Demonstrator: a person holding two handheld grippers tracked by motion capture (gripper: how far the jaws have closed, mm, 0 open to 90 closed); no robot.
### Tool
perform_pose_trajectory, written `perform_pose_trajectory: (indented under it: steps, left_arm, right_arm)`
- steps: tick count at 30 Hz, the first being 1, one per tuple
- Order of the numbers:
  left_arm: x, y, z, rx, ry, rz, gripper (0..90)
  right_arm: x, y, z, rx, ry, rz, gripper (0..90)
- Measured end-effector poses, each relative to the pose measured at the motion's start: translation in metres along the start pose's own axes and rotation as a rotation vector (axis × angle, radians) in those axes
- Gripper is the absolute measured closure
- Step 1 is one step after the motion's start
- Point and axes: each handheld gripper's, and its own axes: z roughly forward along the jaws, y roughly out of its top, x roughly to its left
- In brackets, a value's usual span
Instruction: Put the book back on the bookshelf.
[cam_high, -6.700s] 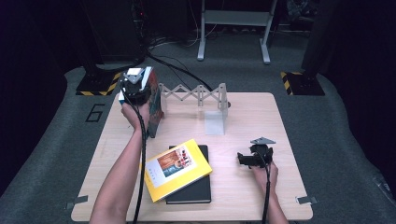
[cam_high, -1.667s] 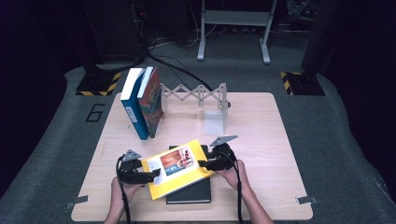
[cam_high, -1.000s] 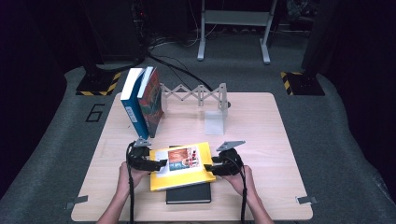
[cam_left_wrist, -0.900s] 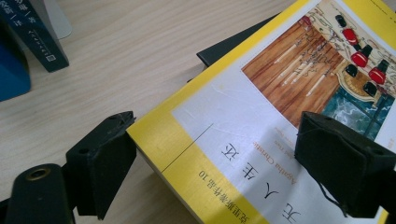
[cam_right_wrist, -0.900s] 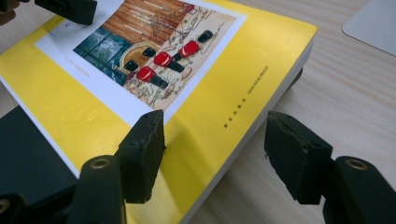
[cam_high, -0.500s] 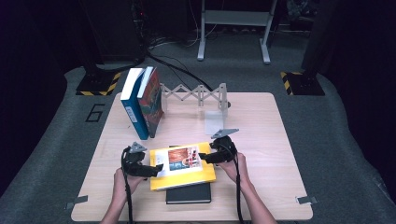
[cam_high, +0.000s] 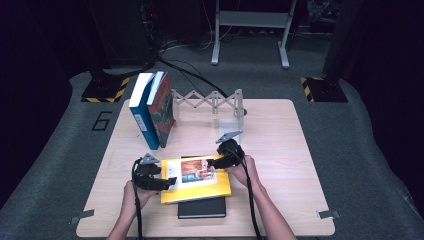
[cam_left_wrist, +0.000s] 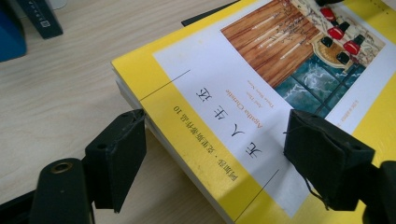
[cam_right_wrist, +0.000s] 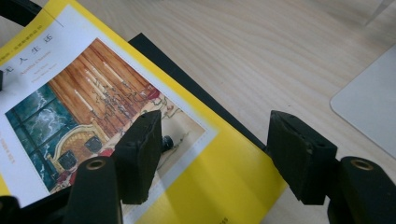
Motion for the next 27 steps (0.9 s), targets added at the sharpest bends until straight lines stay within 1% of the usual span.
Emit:
perform_pose_trajectory:
  steps: [1, 2, 3, 5, 6, 7, 8, 9, 10, 11, 12, 14, 16, 18, 19, 20, 21, 22, 23, 25, 26, 27]
  left_arm:
    - [0.001, 0.002, 0.001, 0.009, -0.008, 0.013, 21.9]
    - [0.002, 0.003, 0.002, 0.006, -0.008, 0.022, 22.0]
    - [0.002, 0.004, 0.003, 0.012, -0.011, 0.019, 22.0]
    - [0.003, 0.008, 0.006, 0.015, -0.015, 0.032, 22.0]
    - [0.003, 0.01, 0.008, 0.006, -0.012, 0.027, 22.0]
    - [0.004, 0.012, 0.01, 0.007, -0.014, 0.032, 22.0]
    - [0.005, 0.014, 0.011, 0.017, -0.022, 0.034, 22.0]
    - [0.005, 0.016, 0.013, 0.015, -0.023, 0.036, 22.0]
    - [0.006, 0.018, 0.014, 0.023, -0.029, 0.04, 21.9]
    - [0.006, 0.021, 0.017, 0.02, -0.027, 0.044, 22.0]
    - [0.006, 0.023, 0.019, 0.017, -0.028, 0.045, 21.9]
    - [0.008, 0.027, 0.022, 0.028, -0.041, 0.054, 22.0]
    - [0.008, 0.031, 0.026, 0.028, -0.042, 0.053, 21.9]
    - [0.009, 0.035, 0.029, 0.039, -0.056, 0.057, 21.9]
    - [0.009, 0.037, 0.031, 0.036, -0.058, 0.056, 21.9]
    - [0.008, 0.038, 0.034, 0.021, -0.053, 0.066, 21.9]
    - [0.009, 0.039, 0.035, 0.024, -0.059, 0.063, 21.8]
    - [0.009, 0.041, 0.036, 0.024, -0.06, 0.063, 21.8]
    - [0.008, 0.042, 0.037, 0.025, -0.063, 0.063, 21.6]
    - [0.008, 0.043, 0.038, 0.034, -0.059, 0.063, 20.8]
    - [0.008, 0.044, 0.037, 0.043, -0.052, 0.064, 20.4]
    - [0.008, 0.044, 0.035, 0.058, -0.027, 0.067, 18.2]
  right_arm:
    - [0.0, -0.001, 0.0, 0.0, 0.005, 0.011, 35.6]
    - [-0.002, -0.002, 0.0, -0.004, 0.018, 0.013, 35.8]
    - [-0.002, -0.003, -0.001, 0.0, 0.023, 0.024, 36.0]
    - [-0.002, -0.005, -0.003, 0.0, 0.021, 0.028, 37.0]
    - [-0.003, -0.006, -0.004, 0.003, 0.023, 0.03, 37.6]
    - [-0.002, -0.008, -0.005, 0.003, 0.025, 0.037, 38.5]
    - [-0.001, -0.01, -0.006, -0.003, 0.017, 0.048, 39.3]
    - [-0.001, -0.011, -0.008, -0.005, 0.016, 0.042, 39.9]
    - [0.001, -0.013, -0.01, -0.008, 0.006, 0.047, 40.7]
    - [0.001, -0.015, -0.012, -0.001, 0.009, 0.053, 41.3]
    - [0.002, -0.017, -0.013, -0.01, 0.0, 0.056, 41.6]
    - [0.004, -0.021, -0.017, -0.011, -0.014, 0.057, 42.4]
    - [0.006, -0.025, -0.021, -0.012, -0.018, 0.073, 42.8]
    - [0.007, -0.031, -0.026, -0.017, -0.024, 0.086, 43.2]
    - [0.007, -0.033, -0.028, -0.019, -0.027, 0.088, 43.5]
    - [0.008, -0.036, -0.03, -0.023, -0.027, 0.099, 43.7]
    - [0.01, -0.04, -0.033, -0.026, -0.027, 0.117, 43.9]
    - [0.01, -0.042, -0.035, -0.029, -0.03, 0.117, 44.0]
    - [0.012, -0.045, -0.036, -0.034, -0.029, 0.129, 44.1]
    - [0.014, -0.049, -0.04, -0.033, -0.022, 0.146, 44.3]
    - [0.014, -0.05, -0.04, -0.036, -0.02, 0.144, 44.2]
    - [0.015, -0.05, -0.041, -0.032, -0.019, 0.147, 44.2]
